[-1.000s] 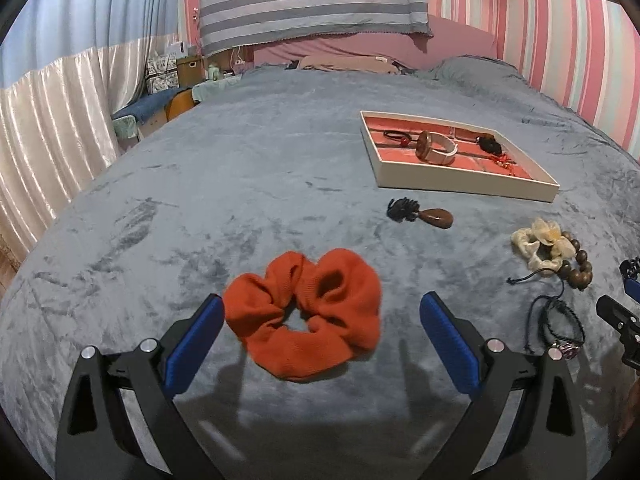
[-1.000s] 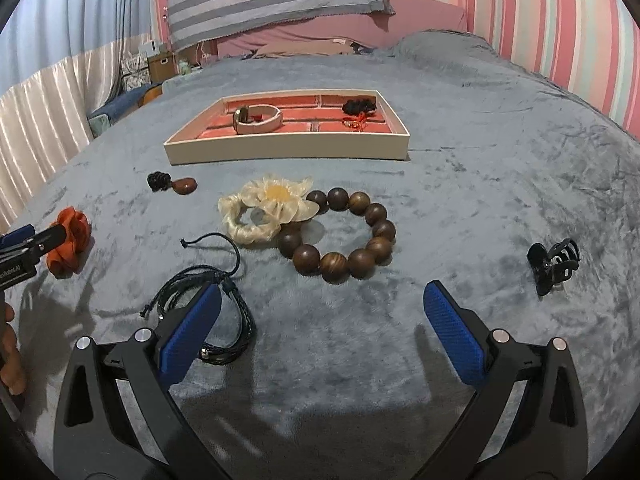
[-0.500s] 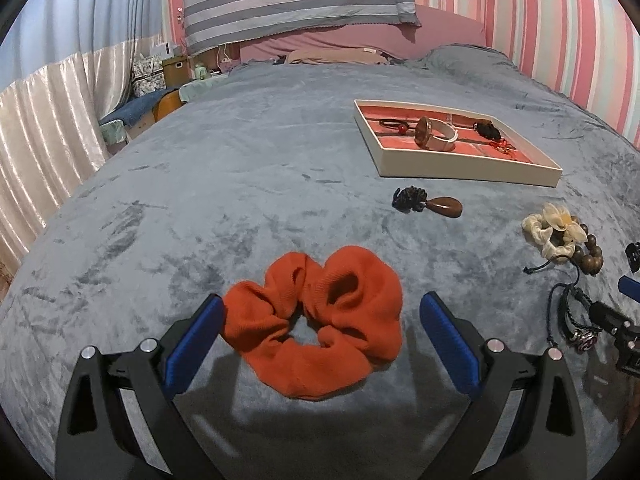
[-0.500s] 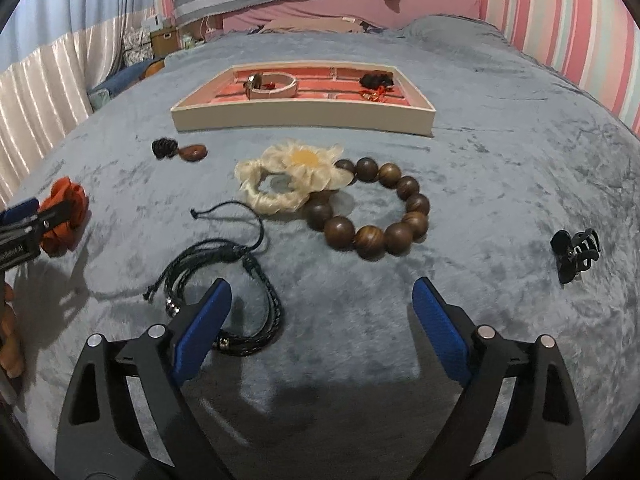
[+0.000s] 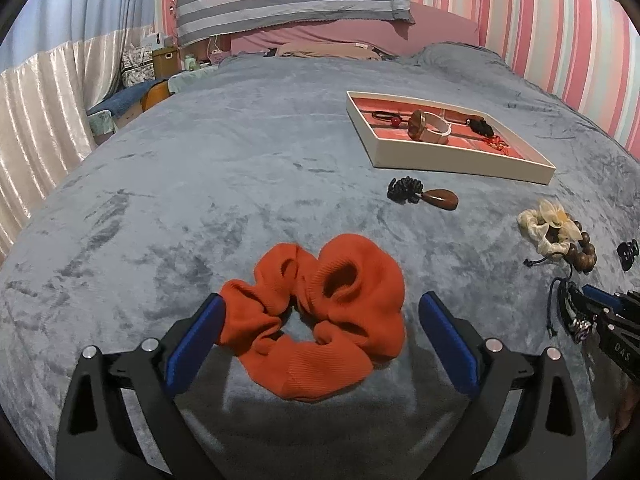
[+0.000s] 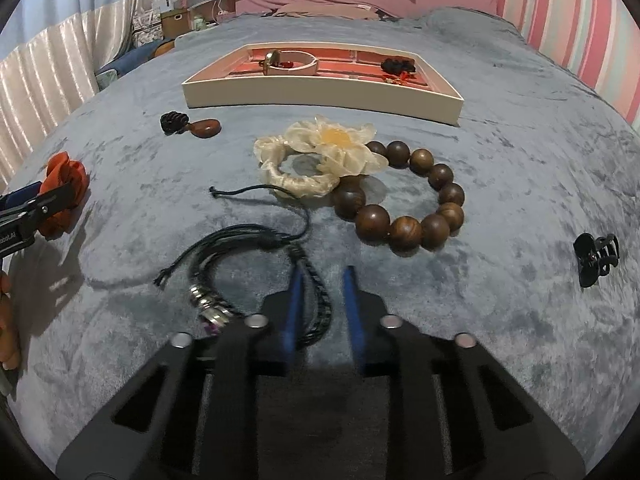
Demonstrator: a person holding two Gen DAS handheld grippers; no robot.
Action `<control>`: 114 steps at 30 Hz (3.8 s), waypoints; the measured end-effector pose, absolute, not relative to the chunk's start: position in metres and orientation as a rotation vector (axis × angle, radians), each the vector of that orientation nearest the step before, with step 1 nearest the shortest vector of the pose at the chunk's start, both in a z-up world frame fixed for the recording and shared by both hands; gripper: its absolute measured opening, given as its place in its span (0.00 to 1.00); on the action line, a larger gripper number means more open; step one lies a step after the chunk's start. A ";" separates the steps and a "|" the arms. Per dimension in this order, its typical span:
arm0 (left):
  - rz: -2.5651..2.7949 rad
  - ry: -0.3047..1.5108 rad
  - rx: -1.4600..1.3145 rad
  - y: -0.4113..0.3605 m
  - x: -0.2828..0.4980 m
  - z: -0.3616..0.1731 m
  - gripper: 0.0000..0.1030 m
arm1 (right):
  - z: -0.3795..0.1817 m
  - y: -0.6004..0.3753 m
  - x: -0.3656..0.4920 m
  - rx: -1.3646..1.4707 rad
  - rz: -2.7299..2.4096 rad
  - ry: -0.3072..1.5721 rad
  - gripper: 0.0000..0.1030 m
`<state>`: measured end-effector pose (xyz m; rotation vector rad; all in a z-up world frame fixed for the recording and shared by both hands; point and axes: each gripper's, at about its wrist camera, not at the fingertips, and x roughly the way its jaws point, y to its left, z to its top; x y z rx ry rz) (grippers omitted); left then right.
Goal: Organize jewelry
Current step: 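Move left tool to the orange scrunchie while right tool approaches black leather bracelet, then grasp the orange scrunchie with left tool while right tool grasps black leather bracelet, then carry both items into the tray and open both tools to release, then withdraw both tools from the tray toward the remaining items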
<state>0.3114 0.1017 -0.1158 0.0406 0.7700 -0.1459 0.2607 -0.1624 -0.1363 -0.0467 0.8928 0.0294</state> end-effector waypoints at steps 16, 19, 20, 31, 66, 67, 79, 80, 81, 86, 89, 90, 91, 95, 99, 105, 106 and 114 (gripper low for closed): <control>-0.132 0.787 0.048 0.101 0.313 -0.122 0.27 | -0.132 -0.164 0.259 -0.039 0.027 0.876 0.07; -0.123 0.783 0.063 0.099 0.311 -0.121 0.25 | -0.129 -0.163 0.258 -0.038 0.030 0.867 0.07; -0.119 0.783 0.068 0.098 0.311 -0.121 0.24 | -0.127 -0.163 0.257 -0.037 0.031 0.860 0.07; -0.117 0.745 0.071 0.086 0.299 -0.099 0.20 | -0.099 -0.165 0.250 -0.035 0.084 0.778 0.07; -0.186 0.743 0.068 -0.040 0.502 -0.070 0.20 | -0.041 -0.260 0.456 0.004 0.000 0.693 0.07; -0.185 0.747 0.064 -0.040 0.506 -0.074 0.20 | -0.048 -0.263 0.463 0.003 -0.001 0.702 0.07; -0.160 0.824 0.088 -0.045 0.554 -0.108 0.20 | -0.094 -0.277 0.509 0.013 -0.024 0.767 0.07; -0.161 0.830 0.093 -0.045 0.556 -0.110 0.20 | -0.096 -0.278 0.513 0.012 -0.023 0.772 0.07; -0.157 0.837 0.101 -0.045 0.558 -0.113 0.20 | -0.098 -0.279 0.515 0.006 -0.024 0.775 0.07; -0.159 0.881 0.094 -0.042 0.567 -0.122 0.20 | -0.110 -0.285 0.529 0.011 -0.028 0.817 0.07; -0.151 0.887 0.106 -0.043 0.567 -0.123 0.23 | -0.118 -0.285 0.533 0.012 -0.020 0.841 0.07; -0.147 0.889 0.114 -0.045 0.567 -0.124 0.23 | -0.121 -0.285 0.534 0.015 -0.014 0.853 0.07; -0.145 0.890 0.119 -0.046 0.567 -0.124 0.23 | -0.125 -0.284 0.535 0.019 -0.009 0.866 0.07; -0.139 0.901 0.123 -0.046 0.569 -0.124 0.27 | -0.129 -0.278 0.537 -0.014 0.001 0.878 0.07; -0.135 0.907 0.126 -0.041 0.566 -0.121 0.37 | -0.126 -0.279 0.535 -0.010 0.004 0.883 0.17; -0.148 0.862 0.153 -0.043 0.546 -0.100 0.59 | -0.100 -0.286 0.520 0.037 0.056 0.841 0.53; -0.148 0.854 0.154 -0.044 0.543 -0.096 0.63 | -0.094 -0.287 0.517 0.048 0.070 0.832 0.58; -0.198 0.773 0.164 -0.044 0.505 -0.047 0.83 | -0.029 -0.306 0.475 0.083 0.135 0.753 0.90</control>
